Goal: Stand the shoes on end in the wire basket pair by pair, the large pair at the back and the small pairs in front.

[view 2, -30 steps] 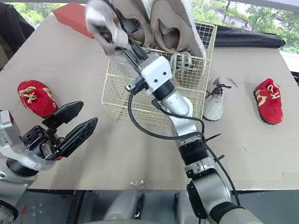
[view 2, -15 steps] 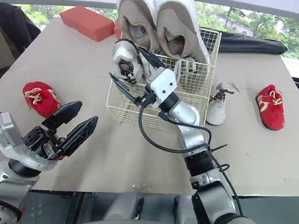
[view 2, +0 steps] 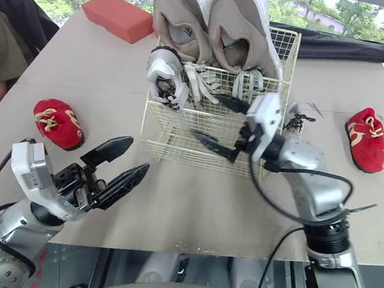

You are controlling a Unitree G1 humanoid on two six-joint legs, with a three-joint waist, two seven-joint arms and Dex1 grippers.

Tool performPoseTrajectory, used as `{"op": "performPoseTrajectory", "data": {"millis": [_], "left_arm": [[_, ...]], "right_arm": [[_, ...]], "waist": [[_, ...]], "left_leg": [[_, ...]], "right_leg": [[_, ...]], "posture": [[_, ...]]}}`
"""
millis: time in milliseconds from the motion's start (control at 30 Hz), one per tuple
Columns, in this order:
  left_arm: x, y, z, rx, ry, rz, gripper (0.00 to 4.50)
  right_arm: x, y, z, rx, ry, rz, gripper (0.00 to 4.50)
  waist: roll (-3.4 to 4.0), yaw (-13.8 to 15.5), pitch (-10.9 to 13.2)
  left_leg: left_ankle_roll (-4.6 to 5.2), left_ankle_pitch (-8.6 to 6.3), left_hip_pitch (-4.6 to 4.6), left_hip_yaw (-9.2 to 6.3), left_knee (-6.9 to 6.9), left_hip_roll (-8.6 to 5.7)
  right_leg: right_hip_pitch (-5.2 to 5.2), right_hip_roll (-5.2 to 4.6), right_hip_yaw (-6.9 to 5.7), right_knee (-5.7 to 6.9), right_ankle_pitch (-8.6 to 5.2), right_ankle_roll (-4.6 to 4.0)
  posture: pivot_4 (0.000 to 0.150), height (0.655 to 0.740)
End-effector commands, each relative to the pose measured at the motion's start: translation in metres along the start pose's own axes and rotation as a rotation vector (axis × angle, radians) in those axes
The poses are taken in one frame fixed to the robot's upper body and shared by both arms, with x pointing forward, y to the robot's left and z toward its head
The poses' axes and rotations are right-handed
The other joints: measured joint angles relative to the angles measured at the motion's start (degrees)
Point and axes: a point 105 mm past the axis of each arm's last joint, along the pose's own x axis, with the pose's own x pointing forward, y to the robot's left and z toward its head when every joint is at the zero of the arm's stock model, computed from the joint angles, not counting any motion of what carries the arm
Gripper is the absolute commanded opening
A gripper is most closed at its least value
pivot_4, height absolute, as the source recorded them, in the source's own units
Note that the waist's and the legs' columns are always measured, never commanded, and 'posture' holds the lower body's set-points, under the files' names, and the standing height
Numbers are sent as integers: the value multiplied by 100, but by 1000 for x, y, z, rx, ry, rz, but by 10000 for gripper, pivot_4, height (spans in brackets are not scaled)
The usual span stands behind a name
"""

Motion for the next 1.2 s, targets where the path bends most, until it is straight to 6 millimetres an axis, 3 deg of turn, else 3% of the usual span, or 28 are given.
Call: {"op": "performPoseTrajectory", "data": {"millis": [33, 167, 267, 433, 567, 767, 867, 1100, 1200], "left_arm": [[21, -17, 4, -51, -5, -153, 45000], [31, -21, 5, -74, 6, -228, 45000], [42, -28, 8, -70, 40, -281, 45000], [58, -40, 14, -29, 94, -326, 45000], [67, -51, 16, -13, 129, -341, 45000], [72, -60, 23, 6, 151, -343, 45000], [70, -62, 19, 28, 164, -327, 45000], [54, -53, 0, 44, 204, -291, 45000], [48, -51, -7, 39, 202, -298, 45000]], "right_arm": [[-49, -20, 58, -43, -62, -172, 44366], [-82, -39, 69, 31, 57, -306, 44366], [-117, -72, 58, 110, 284, -510, 44366], [-145, -102, 8, 222, 586, -655, 44366], [-141, -131, -21, 364, 606, -714, 44366], [-125, -154, -50, 454, 687, -710, 44366], [-121, -155, -59, 485, 718, -677, 35637], [-118, -152, -59, 484, 727, -626, 2255], [-127, -150, -49, 474, 679, -640, 434]], "waist": [[23, 23, 15], [24, -19, 16], [26, -31, 18], [19, -25, 22], [16, -77, 27], [13, -103, 30], [12, -83, 31], [13, -71, 30], [14, -34, 30]], "left_leg": [[0, 0, -10, -9, 2, -1], [2, 1, -63, -12, 27, -5], [3, 0, -52, 1, 30, -7], [5, 1, -43, 36, 55, -7], [4, 1, -31, 70, 59, -6], [2, 2, -55, 64, 59, -4], [-12, 10, -70, 68, 58, -4], [-17, 13, -72, 75, 58, -5], [-1, 4, -66, 76, 58, -6]], "right_leg": [[-2, 0, -6, 0, 0, 1], [-44, 5, -27, 17, 1, 5], [-44, 14, -14, 34, 1, 5], [-43, 23, -5, 66, 0, 4], [-43, 28, 29, 73, 2, 7], [-66, 28, 26, 70, 5, 14], [-74, 24, 22, 64, 3, 18], [-76, 22, 26, 63, 2, 20], [-76, 22, 27, 71, 2, 19]], "posture": [[1500, 7400], [1500, 7400], [1500, 7400], [1500, 7400], [1500, 7400], [1500, 7400], [1500, 7400], [1500, 7400], [1500, 7400]]}}
